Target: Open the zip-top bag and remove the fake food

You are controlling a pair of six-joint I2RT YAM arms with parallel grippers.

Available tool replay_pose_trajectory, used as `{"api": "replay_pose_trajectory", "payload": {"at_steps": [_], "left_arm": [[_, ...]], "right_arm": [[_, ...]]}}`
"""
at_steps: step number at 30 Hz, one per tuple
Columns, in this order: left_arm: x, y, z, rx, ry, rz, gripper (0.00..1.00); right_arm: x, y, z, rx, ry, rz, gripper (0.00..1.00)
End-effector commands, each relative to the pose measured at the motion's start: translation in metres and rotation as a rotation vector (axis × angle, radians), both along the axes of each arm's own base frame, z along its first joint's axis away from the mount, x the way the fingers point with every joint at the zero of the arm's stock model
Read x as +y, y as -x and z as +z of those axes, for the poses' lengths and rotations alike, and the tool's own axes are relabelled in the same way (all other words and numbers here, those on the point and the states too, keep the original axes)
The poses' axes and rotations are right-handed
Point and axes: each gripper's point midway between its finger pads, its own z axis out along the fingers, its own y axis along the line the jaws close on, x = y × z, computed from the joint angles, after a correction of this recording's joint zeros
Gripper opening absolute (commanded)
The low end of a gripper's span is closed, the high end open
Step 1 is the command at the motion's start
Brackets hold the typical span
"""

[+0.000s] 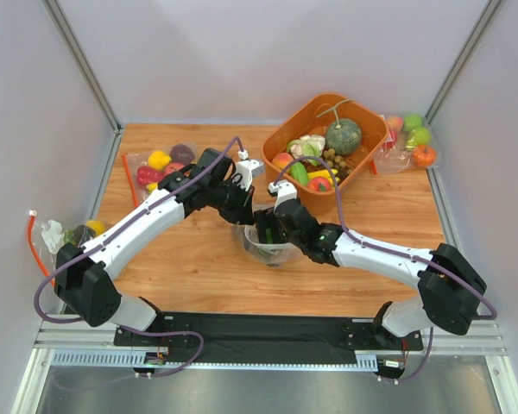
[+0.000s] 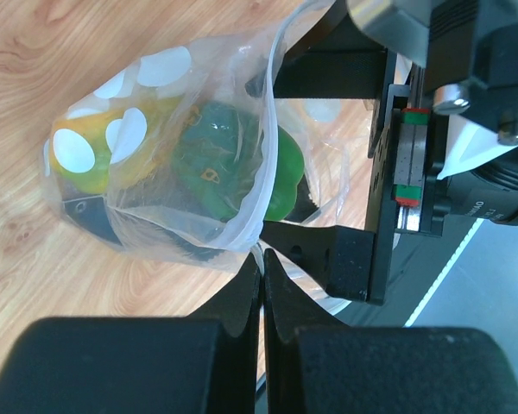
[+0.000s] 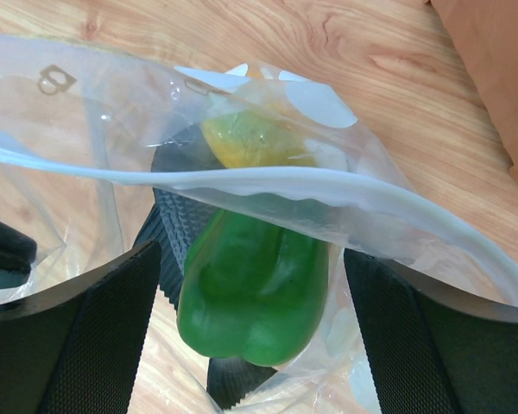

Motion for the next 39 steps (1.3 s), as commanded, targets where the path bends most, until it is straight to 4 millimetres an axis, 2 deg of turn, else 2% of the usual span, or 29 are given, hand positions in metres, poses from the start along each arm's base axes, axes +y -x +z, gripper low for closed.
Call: {"api": "replay_pose_trajectory", "payload": {"at_steps": [1,4,8,14,15,16,18,19,21,22,25,29,32,36,39], "left_arm": [[-0.006,-0.003,0.012,-0.026,0.02,-0.02,0.0],[-0.006,-0.002,0.012,-0.024,0.018,-0.019,0.0],[-0.007,-0.002,0.012,-0.025,0.019,-0.021,0.0],[-0.007,-0.002,0.011,-0.028,0.016,-0.023,0.0],[-0.006,-0.002,0.012,-0.03,0.016,-0.022,0.0],[-0.006,-0.002,0.012,-0.031,0.015,-0.021,0.0],[-0.006,-0.002,0.011,-0.029,0.015,-0.022,0.0],[-0.006,-0.002,0.011,-0.027,0.013,-0.021,0.0],[-0.006,-0.002,0.011,-0.028,0.013,-0.021,0.0],[-0.006,-0.003,0.012,-0.03,0.013,-0.02,0.0],[-0.005,-0.002,0.011,-0.026,0.01,-0.018,0.0],[-0.005,-0.003,0.01,-0.03,0.003,-0.013,0.0],[-0.004,-0.004,0.01,-0.033,-0.001,-0.009,0.0],[-0.003,-0.005,0.01,-0.041,-0.005,-0.002,0.0],[-0.002,-0.006,0.01,-0.043,-0.009,0.002,0.0]], "right_arm": [[0.009,-0.001,0.009,0.009,0.002,0.024,0.87],[0.007,-0.001,0.003,0.028,0.025,0.0,0.87],[-0.001,-0.001,-0.017,0.066,0.091,-0.027,0.88],[0.007,0.001,-0.03,0.111,0.105,-0.006,0.86],[0.008,0.001,-0.031,0.114,0.107,-0.002,0.84],[0.009,0.001,-0.03,0.115,0.109,0.001,0.73],[0.007,0.0,-0.025,0.105,0.111,-0.007,0.59],[0.005,0.0,-0.021,0.094,0.11,-0.007,0.49],[0.002,-0.002,-0.009,0.065,0.097,-0.016,0.38],[0.001,-0.002,0.005,0.044,0.071,-0.019,0.36],[0.001,0.0,0.026,0.017,0.02,-0.017,0.35],[0.0,0.003,0.068,-0.037,-0.096,-0.021,0.35],[-0.001,0.004,0.089,-0.07,-0.151,-0.027,0.34],[0.001,0.007,0.106,-0.081,-0.208,-0.007,0.34],[0.003,0.01,0.11,-0.062,-0.268,0.004,0.34]]}}
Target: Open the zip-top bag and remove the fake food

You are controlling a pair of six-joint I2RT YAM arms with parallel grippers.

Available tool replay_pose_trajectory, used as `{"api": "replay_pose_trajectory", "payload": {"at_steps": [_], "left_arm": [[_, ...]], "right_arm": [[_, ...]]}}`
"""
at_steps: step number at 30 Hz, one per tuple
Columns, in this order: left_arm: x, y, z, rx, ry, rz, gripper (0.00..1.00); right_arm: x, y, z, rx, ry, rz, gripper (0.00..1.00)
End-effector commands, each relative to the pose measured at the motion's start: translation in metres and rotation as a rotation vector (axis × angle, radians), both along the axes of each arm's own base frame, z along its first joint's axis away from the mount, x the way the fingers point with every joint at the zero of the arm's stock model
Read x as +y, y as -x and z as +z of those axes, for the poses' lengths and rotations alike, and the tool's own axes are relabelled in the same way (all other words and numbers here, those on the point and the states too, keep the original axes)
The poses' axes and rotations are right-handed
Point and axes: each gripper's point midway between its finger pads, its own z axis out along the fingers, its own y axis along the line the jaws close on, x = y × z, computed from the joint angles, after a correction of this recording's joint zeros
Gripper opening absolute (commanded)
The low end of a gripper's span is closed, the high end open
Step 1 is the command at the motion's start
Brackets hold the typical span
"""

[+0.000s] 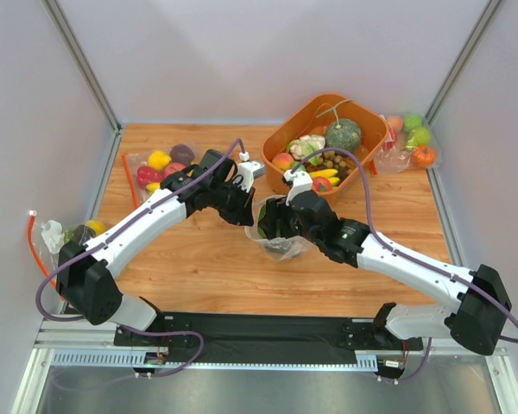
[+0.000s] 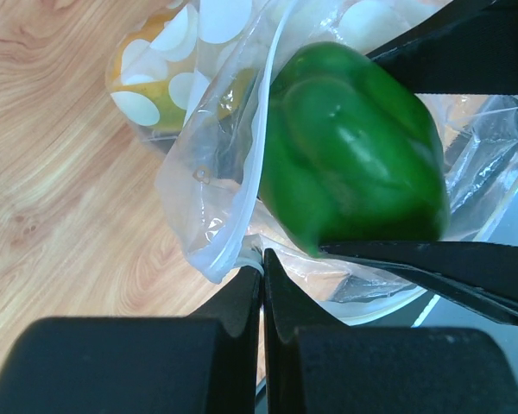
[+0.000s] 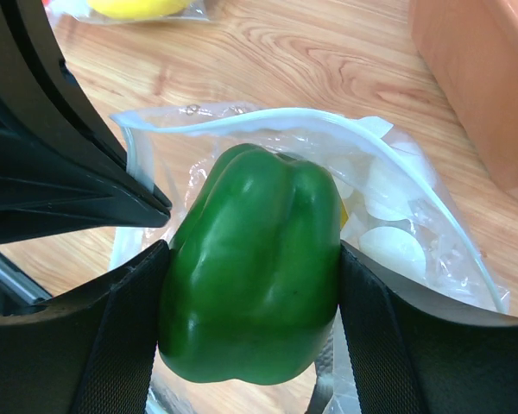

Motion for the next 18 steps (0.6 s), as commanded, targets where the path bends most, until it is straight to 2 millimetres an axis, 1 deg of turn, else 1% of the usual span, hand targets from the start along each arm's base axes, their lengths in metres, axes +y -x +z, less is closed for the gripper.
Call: {"api": "replay_pose_trajectory", "payload": {"at_steps": [1,3,4,6,7,9,10,11,13,14,18], "left_arm": [[-0.004,-0.005,0.018,-0.045,0.023,-0.002,0.0],[-0.004,-0.005,0.018,-0.045,0.023,-0.002,0.0],[-0.004,-0.005,0.018,-0.048,0.024,-0.002,0.0],[-0.004,-0.005,0.019,-0.047,0.024,0.0,0.0],[-0.004,-0.005,0.02,-0.048,0.026,-0.001,0.0],[-0.004,-0.005,0.021,-0.052,0.03,0.0,0.0],[-0.004,-0.005,0.021,-0.051,0.03,0.001,0.0],[-0.003,-0.005,0.021,-0.056,0.03,0.0,0.0],[-0.003,-0.005,0.02,-0.055,0.027,0.002,0.0],[-0.003,-0.005,0.019,-0.054,0.026,0.002,0.0],[-0.002,-0.007,0.019,-0.062,0.018,0.008,0.0]], "right_arm": [[0.012,-0.004,0.044,-0.047,-0.175,0.007,0.34],[0.011,-0.003,0.045,-0.048,-0.214,0.011,0.34],[0.009,-0.001,0.051,-0.058,-0.242,0.013,0.33],[0.01,0.0,0.056,-0.055,-0.301,0.029,0.34],[0.009,0.001,0.069,-0.075,-0.348,0.035,0.33],[0.008,0.003,0.067,-0.041,-0.39,0.051,0.33],[0.014,0.005,0.082,-0.066,-0.448,0.089,0.33],[0.019,0.01,0.084,-0.055,-0.467,0.122,0.33],[0.025,0.012,0.091,-0.057,-0.498,0.155,0.32],[0.03,0.015,0.092,-0.047,-0.507,0.183,0.32],[0.035,0.024,0.102,-0.053,-0.542,0.247,0.31]]}}
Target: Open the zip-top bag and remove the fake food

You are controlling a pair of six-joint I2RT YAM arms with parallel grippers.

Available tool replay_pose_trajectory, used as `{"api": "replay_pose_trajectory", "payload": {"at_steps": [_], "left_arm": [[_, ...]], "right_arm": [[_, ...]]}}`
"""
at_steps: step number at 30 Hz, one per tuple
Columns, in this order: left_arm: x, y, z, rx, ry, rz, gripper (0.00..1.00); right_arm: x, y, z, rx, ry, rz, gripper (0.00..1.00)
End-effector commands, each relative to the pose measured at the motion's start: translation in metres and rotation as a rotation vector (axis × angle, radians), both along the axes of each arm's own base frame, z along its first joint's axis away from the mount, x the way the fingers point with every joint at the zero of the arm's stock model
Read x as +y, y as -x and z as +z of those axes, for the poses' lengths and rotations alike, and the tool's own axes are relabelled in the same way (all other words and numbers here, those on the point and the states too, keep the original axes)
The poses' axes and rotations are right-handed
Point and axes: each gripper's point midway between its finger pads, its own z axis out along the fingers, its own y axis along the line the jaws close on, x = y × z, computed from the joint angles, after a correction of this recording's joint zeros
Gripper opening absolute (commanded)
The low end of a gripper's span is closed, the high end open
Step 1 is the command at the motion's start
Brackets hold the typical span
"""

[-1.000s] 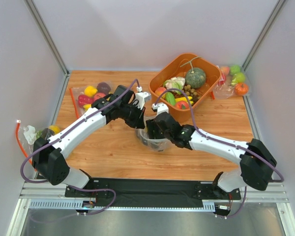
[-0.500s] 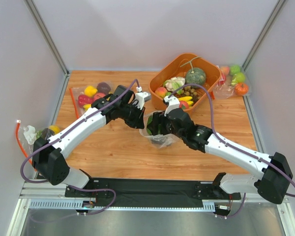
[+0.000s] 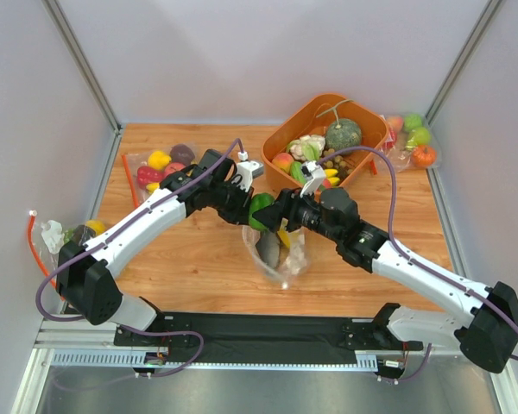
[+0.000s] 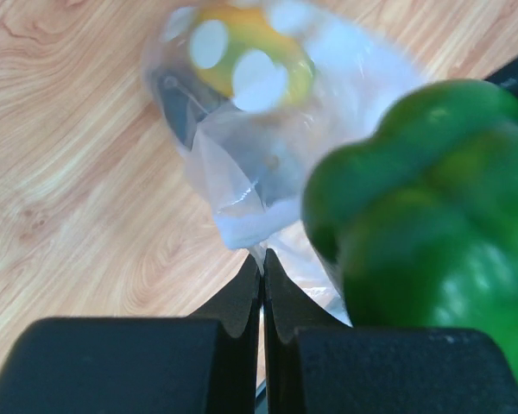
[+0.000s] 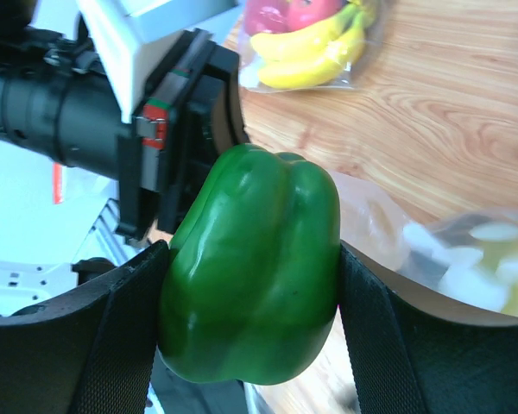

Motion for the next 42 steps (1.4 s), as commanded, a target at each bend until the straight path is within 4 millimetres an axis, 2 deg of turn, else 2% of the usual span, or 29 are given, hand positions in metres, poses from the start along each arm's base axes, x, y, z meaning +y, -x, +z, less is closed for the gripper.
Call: {"api": "replay_pose_trajectory", "payload": {"at_steps": [1,5,12,16,17,19,23,24,25,26,27,28,30,31,32,33,34,35,38,40,41,42], "left_arm": [[-0.004,-0.006,0.021,-0.062,0.03,-0.002,0.0],[-0.004,-0.006,0.019,-0.059,0.027,-0.003,0.0],[-0.004,-0.007,0.016,-0.054,0.018,0.0,0.0],[-0.004,-0.006,0.018,-0.053,0.022,-0.003,0.0],[-0.005,-0.006,0.018,-0.055,0.025,-0.004,0.0],[-0.004,-0.006,0.02,-0.06,0.029,-0.004,0.0],[-0.003,-0.006,0.023,-0.066,0.032,0.001,0.0],[-0.004,-0.006,0.024,-0.07,0.033,-0.002,0.0],[-0.004,-0.006,0.024,-0.072,0.034,-0.003,0.0],[-0.004,-0.005,0.024,-0.07,0.035,-0.003,0.0],[-0.004,-0.006,0.025,-0.073,0.037,-0.003,0.0],[-0.004,-0.005,0.025,-0.071,0.037,-0.004,0.0],[-0.004,-0.005,0.026,-0.071,0.041,-0.005,0.0],[-0.004,-0.004,0.026,-0.072,0.043,-0.006,0.0],[-0.004,-0.004,0.027,-0.074,0.042,-0.007,0.0],[-0.004,-0.005,0.027,-0.077,0.042,-0.006,0.0],[-0.003,-0.005,0.029,-0.081,0.044,-0.004,0.0],[-0.003,-0.005,0.029,-0.085,0.043,-0.005,0.0],[-0.003,-0.005,0.03,-0.089,0.043,-0.003,0.0],[-0.003,-0.004,0.03,-0.087,0.043,-0.005,0.0],[-0.003,-0.004,0.03,-0.087,0.045,-0.005,0.0],[-0.003,-0.005,0.03,-0.088,0.044,-0.004,0.0]], "right_arm": [[0.014,0.015,0.042,-0.071,-0.144,0.11,0.31],[0.005,0.021,0.054,-0.117,-0.144,0.109,0.31],[-0.025,0.014,0.046,-0.169,-0.009,0.012,0.31],[-0.054,0.003,0.051,-0.199,0.064,-0.072,0.3],[-0.069,-0.005,0.057,-0.231,0.084,-0.119,0.3],[-0.085,-0.012,0.063,-0.255,0.114,-0.165,0.3],[-0.129,-0.047,0.067,-0.273,0.151,-0.3,0.3],[-0.135,-0.057,0.06,-0.268,0.176,-0.318,0.3],[-0.14,-0.066,0.064,-0.278,0.175,-0.335,0.3],[-0.153,-0.078,0.062,-0.273,0.188,-0.374,0.3],[-0.156,-0.092,0.05,-0.249,0.215,-0.384,0.3],[-0.165,-0.106,0.055,-0.258,0.208,-0.408,0.29],[-0.172,-0.124,0.052,-0.247,0.213,-0.429,0.29],[-0.178,-0.143,0.037,-0.212,0.236,-0.445,0.29],[-0.18,-0.153,0.044,-0.225,0.238,-0.459,0.29],[-0.182,-0.162,0.04,-0.221,0.254,-0.467,0.29],[-0.184,-0.176,0.028,-0.206,0.285,-0.475,0.28],[-0.186,-0.186,0.034,-0.222,0.295,-0.499,0.28],[-0.187,-0.207,0.026,-0.214,0.333,-0.513,0.28],[-0.187,-0.214,0.019,-0.192,0.353,-0.51,0.3],[-0.187,-0.218,0.012,-0.176,0.366,-0.511,0.32],[-0.188,-0.22,0.011,-0.17,0.373,-0.514,0.4]]}}
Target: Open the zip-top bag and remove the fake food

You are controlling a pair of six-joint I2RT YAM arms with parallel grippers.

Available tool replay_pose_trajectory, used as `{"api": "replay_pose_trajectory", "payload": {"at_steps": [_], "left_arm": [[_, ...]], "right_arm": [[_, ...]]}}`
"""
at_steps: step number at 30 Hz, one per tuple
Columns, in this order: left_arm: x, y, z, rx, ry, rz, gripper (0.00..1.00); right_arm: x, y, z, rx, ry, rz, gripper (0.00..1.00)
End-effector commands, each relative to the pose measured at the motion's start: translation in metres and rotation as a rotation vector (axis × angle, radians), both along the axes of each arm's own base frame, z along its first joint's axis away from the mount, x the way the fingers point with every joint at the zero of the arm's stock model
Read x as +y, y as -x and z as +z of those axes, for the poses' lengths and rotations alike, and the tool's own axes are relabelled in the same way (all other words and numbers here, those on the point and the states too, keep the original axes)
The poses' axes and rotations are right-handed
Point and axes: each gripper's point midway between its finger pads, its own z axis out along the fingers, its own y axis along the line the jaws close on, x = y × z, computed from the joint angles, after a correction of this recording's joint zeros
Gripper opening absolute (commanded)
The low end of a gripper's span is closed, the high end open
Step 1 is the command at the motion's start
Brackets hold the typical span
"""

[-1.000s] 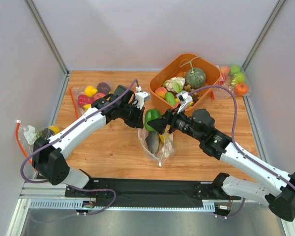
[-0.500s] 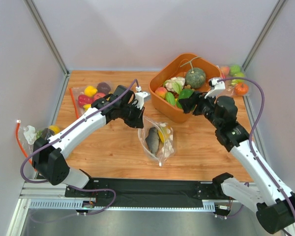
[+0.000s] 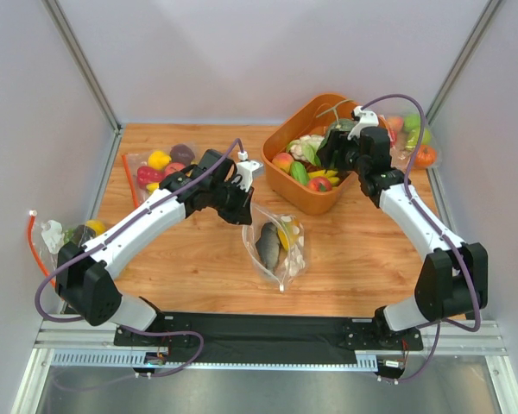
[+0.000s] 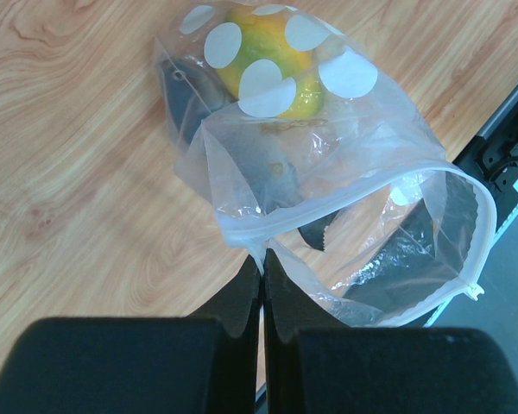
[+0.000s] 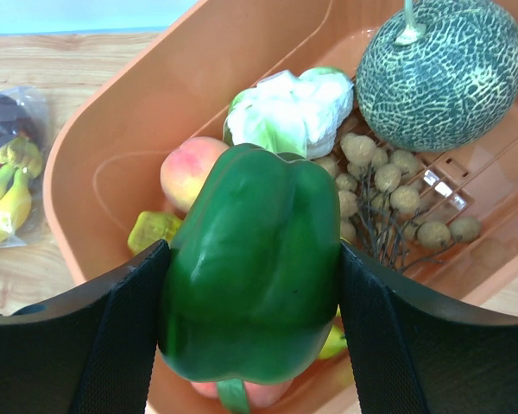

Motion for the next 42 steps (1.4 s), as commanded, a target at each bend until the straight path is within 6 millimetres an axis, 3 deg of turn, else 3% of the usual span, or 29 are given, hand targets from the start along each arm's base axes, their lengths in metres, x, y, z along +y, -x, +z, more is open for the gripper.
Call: {"api": "replay_pose_trajectory", "payload": {"at_steps": [1,3,9,16,23,24,27,32,39,42], "left_arm": [[-0.005,-0.002,0.029,-0.074,0.05,-0.016,0.0],[-0.004,-0.003,0.029,-0.073,0.049,-0.014,0.0],[-0.005,-0.002,0.029,-0.072,0.05,-0.015,0.0],[-0.004,-0.002,0.029,-0.074,0.048,-0.012,0.0],[-0.004,-0.003,0.028,-0.072,0.047,-0.011,0.0],[-0.004,-0.003,0.027,-0.07,0.044,-0.01,0.0],[-0.004,-0.003,0.028,-0.074,0.045,-0.01,0.0],[-0.004,-0.003,0.027,-0.074,0.043,-0.011,0.0],[-0.004,-0.003,0.028,-0.075,0.045,-0.01,0.0],[-0.003,-0.004,0.028,-0.079,0.038,-0.005,0.0]], "right_arm": [[-0.004,-0.018,0.028,-0.087,0.031,-0.016,0.47],[-0.004,-0.016,0.026,-0.084,0.037,-0.018,0.66],[-0.006,-0.013,0.023,-0.064,0.061,-0.012,0.84],[-0.01,-0.008,0.03,-0.083,0.076,-0.019,0.89],[0.002,0.027,0.072,-0.179,0.022,0.041,0.88],[0.005,0.033,0.072,-0.172,0.022,0.055,0.88],[0.025,0.055,0.084,-0.188,-0.011,0.133,0.87],[0.072,0.103,0.081,-0.152,-0.073,0.323,0.82],[0.159,0.192,0.054,-0.023,-0.153,0.66,0.65],[0.183,0.217,0.035,0.06,-0.201,0.741,0.6]]}}
